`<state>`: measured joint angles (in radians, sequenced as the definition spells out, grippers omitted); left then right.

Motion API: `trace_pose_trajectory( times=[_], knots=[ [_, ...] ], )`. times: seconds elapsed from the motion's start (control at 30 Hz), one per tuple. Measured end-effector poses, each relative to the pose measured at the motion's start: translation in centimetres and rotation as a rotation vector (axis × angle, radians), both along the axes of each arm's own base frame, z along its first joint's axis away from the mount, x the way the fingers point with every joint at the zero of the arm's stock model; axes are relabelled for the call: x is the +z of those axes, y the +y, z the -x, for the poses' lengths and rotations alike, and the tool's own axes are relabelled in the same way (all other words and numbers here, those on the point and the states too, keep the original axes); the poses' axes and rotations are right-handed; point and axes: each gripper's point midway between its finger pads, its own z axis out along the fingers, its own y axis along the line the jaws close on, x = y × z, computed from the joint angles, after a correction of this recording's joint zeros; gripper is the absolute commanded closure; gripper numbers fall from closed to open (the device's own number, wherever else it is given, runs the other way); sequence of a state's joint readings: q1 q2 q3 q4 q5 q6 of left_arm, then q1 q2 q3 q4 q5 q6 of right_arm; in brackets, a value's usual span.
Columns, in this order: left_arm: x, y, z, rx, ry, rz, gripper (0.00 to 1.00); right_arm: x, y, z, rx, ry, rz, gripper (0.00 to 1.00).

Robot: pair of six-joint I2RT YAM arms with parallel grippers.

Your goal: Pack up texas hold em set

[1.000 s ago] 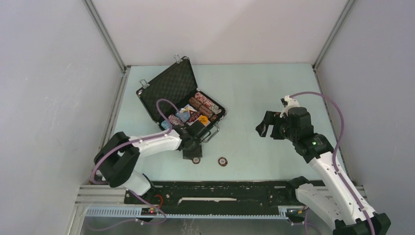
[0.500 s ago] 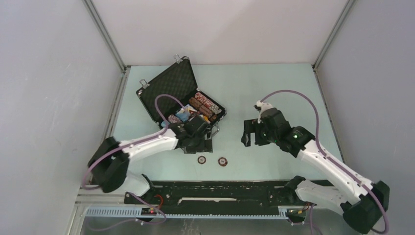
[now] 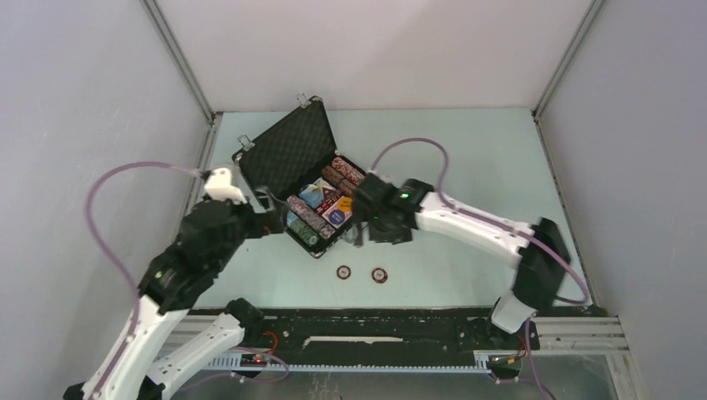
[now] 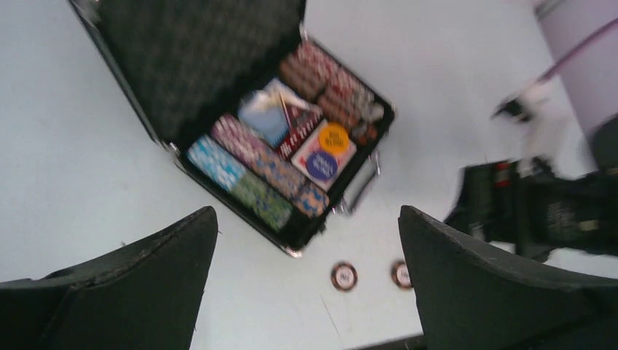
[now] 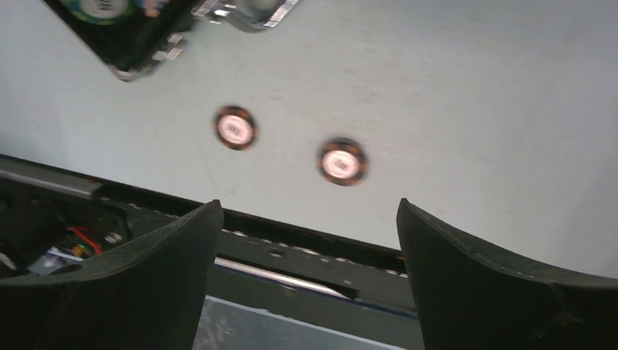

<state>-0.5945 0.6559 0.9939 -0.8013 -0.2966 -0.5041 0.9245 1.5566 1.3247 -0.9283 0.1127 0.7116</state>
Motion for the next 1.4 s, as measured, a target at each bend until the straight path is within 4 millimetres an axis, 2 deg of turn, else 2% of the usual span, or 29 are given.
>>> trace_pose_trajectory(
  times=[0.07, 0.13, 0.23, 0.3, 0.33, 0.4, 0.5, 0.67, 0.87, 1.1, 1.2, 1.4],
  knots=[
    [3.5, 1.6, 0.3, 0.025, -0.113, -0.015, 0.00, -0.1, 3.1, 0.0, -0.013, 0.021, 0.016, 0.00],
    [5.7, 2.7, 0.5, 0.046, -0.192, -0.030, 0.00, -0.4, 6.4, 0.0, -0.037, 0.035, 0.034, 0.01],
    [7.2, 4.2, 0.8, 0.079, -0.268, -0.064, 0.00, -1.4, 11.3, 0.3, -0.072, 0.058, 0.060, 0.02],
    [7.9, 5.0, 1.0, 0.098, -0.306, -0.083, 0.00, -3.0, 13.5, 0.7, -0.092, 0.082, 0.083, 0.04],
    [8.3, 5.4, 1.1, 0.108, -0.330, -0.088, 0.00, -3.8, 14.0, 1.0, -0.099, 0.094, 0.097, 0.08],
    [9.0, 6.2, 1.3, 0.135, -0.385, -0.091, 0.00, -5.7, 14.3, 2.0, -0.104, 0.131, 0.137, 0.17],
    [8.4, 7.5, 1.7, 0.180, -0.435, -0.100, 0.00, -7.4, 13.7, 3.1, -0.109, 0.185, 0.173, 0.18],
    [6.4, 8.1, 1.8, 0.198, -0.445, -0.123, 0.00, -8.8, 12.5, 2.9, -0.135, 0.222, 0.198, 0.18],
    [6.1, 7.6, 1.5, 0.181, -0.452, -0.124, 0.00, -9.4, 11.8, 2.5, -0.154, 0.238, 0.209, 0.19],
    [6.5, 7.5, 1.5, 0.181, -0.468, -0.111, 0.00, -11.1, 10.3, 2.2, -0.181, 0.263, 0.241, 0.29],
    [6.6, 7.5, 1.4, 0.183, -0.469, -0.110, 0.00, -11.7, 10.4, 2.0, -0.184, 0.262, 0.227, 0.34],
    [6.6, 7.5, 1.4, 0.183, -0.471, -0.109, 0.00, -12.2, 10.7, 2.1, -0.182, 0.272, 0.212, 0.34]
  ],
)
